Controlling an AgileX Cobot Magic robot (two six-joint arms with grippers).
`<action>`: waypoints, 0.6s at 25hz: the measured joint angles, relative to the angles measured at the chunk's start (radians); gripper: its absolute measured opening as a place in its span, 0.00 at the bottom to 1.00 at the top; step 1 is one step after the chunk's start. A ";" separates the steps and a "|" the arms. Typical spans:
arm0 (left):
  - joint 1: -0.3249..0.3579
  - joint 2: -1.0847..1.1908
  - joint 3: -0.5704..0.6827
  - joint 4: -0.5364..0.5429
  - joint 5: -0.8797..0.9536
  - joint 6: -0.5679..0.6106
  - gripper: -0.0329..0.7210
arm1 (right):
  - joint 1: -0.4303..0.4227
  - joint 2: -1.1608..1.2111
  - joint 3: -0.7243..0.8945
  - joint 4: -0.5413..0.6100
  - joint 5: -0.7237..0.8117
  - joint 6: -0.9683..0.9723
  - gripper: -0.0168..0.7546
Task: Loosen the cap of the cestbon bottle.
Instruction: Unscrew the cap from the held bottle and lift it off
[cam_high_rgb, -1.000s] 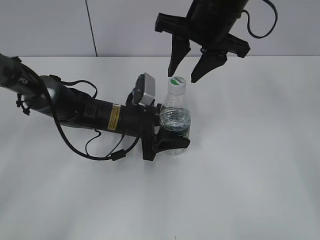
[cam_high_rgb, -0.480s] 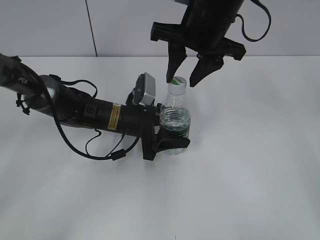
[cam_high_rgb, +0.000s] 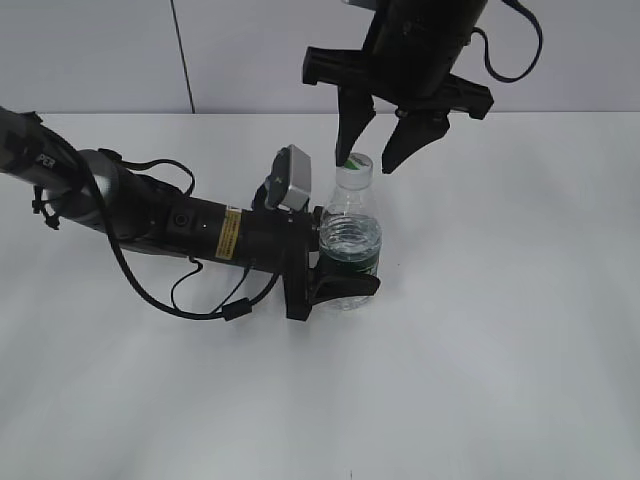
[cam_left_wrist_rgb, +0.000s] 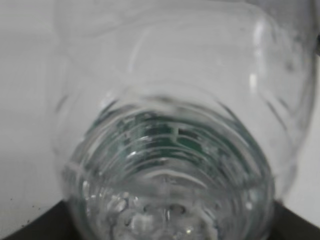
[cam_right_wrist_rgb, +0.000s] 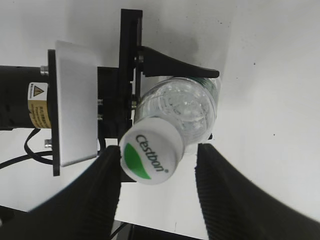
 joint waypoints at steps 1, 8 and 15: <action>0.000 0.000 0.000 0.000 0.000 0.000 0.59 | 0.001 0.000 0.000 0.000 0.000 0.000 0.51; 0.000 0.000 0.000 0.000 0.000 0.000 0.59 | 0.030 0.000 0.000 -0.004 -0.002 0.000 0.51; 0.000 -0.001 0.000 0.000 0.000 0.000 0.59 | 0.033 0.000 0.000 -0.020 -0.002 0.000 0.51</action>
